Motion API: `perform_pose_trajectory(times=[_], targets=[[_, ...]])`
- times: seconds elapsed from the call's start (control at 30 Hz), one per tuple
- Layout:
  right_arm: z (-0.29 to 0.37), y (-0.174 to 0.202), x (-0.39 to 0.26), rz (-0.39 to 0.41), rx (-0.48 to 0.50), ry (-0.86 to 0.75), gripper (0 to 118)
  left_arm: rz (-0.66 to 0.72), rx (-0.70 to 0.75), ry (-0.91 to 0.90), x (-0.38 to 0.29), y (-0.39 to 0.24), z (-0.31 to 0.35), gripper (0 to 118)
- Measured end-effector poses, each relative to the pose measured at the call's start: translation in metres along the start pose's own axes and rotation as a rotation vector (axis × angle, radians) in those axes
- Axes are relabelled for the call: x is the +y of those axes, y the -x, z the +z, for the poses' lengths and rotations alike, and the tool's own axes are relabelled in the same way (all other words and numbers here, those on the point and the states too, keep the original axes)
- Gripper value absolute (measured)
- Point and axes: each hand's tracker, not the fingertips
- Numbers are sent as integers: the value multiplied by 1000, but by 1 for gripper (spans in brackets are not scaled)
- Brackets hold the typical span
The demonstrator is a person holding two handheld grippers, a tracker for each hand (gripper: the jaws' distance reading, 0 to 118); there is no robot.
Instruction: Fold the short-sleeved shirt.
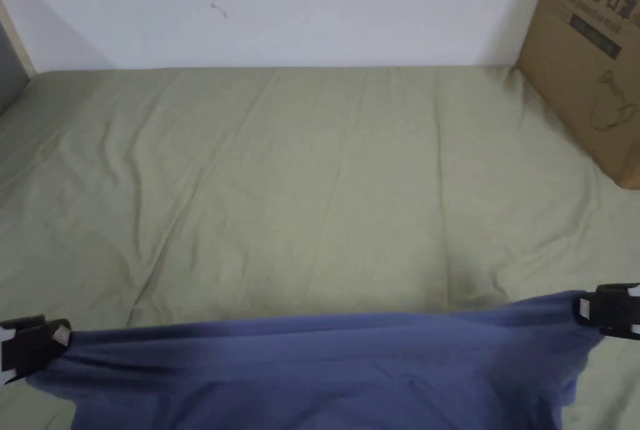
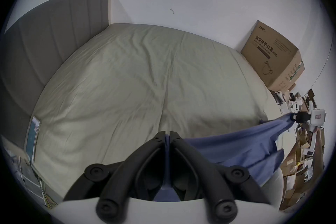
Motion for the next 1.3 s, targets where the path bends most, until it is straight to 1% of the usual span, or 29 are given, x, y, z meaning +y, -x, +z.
perform_pose_trajectory(times=[0.03,0.1,0.17,0.2,0.23,0.3,0.33,0.37,0.4,0.43,0.47,0.5,0.57,0.63,0.67,0.7,0.73,0.8,0.83,0.87,0.9,0.93,1.0,1.07,1.13,1.2,1.23,1.27,1.3], targets=[[9,-1,-20,-19,-3,18,5,3,0,1,-14,-1,10,5],[18,-1,-62,-12,-2,68,5,26,23,33,-44,-1,24,5],[18,-2,-103,-13,-39,133,5,8,35,87,-74,0,28,5],[15,-3,-121,-20,-35,174,5,22,46,122,-90,2,29,5],[11,-7,-142,-52,-38,204,5,36,48,151,-105,5,27,5],[3,-10,-165,-73,-86,233,5,56,44,195,-127,8,22,5],[-4,-12,-173,-69,-76,220,5,47,44,190,-135,8,18,5],[-7,-13,-179,-80,-67,216,9,50,46,185,-140,9,14,9],[-10,-11,-182,-88,-62,200,26,50,52,183,-143,10,10,25],[-9,-7,-181,-98,-68,179,55,70,74,183,-142,7,10,60],[-7,-4,-178,-95,-94,173,93,86,88,179,-141,8,9,101],[-5,-2,-175,-83,-118,164,105,87,82,180,-138,9,11,105],[9,2,-167,-53,-139,90,104,126,45,108,-130,12,26,105],[27,8,-154,-58,-154,35,101,138,56,86,-121,14,40,105],[37,15,-149,-48,-164,-5,101,146,53,41,-118,15,48,105],[46,24,-145,-19,-130,-62,99,162,53,12,-116,16,58,105],[54,34,-141,16,-123,-101,91,187,38,-15,-116,17,65,104],[58,59,-136,82,-116,-155,44,246,-27,-57,-118,20,76,102],[56,72,-135,94,-133,-154,26,273,-57,-74,-121,22,80,92],[54,87,-134,98,-147,-148,15,301,-86,-98,-126,24,82,63],[51,102,-135,106,-126,-148,12,334,-94,-100,-132,25,83,32],[50,117,-137,121,-81,-176,7,374,-93,-103,-138,28,83,7],[43,142,-140,141,-10,-186,4,401,-102,-85,-152,36,82,6],[35,170,-142,159,33,-174,4,415,-89,-89,-162,40,80,5],[25,192,-142,220,91,-168,4,421,-92,-81,-167,47,76,5],[18,211,-141,250,108,-164,4,476,-119,-102,-170,56,69,5],[15,219,-140,264,130,-150,4,513,-142,-95,-171,62,65,16],[12,224,-139,247,139,-158,4,546,-186,-85,-172,68,59,64],[9,230,-138,240,168,-149,4,576,-228,-68,-172,74,50,97]])
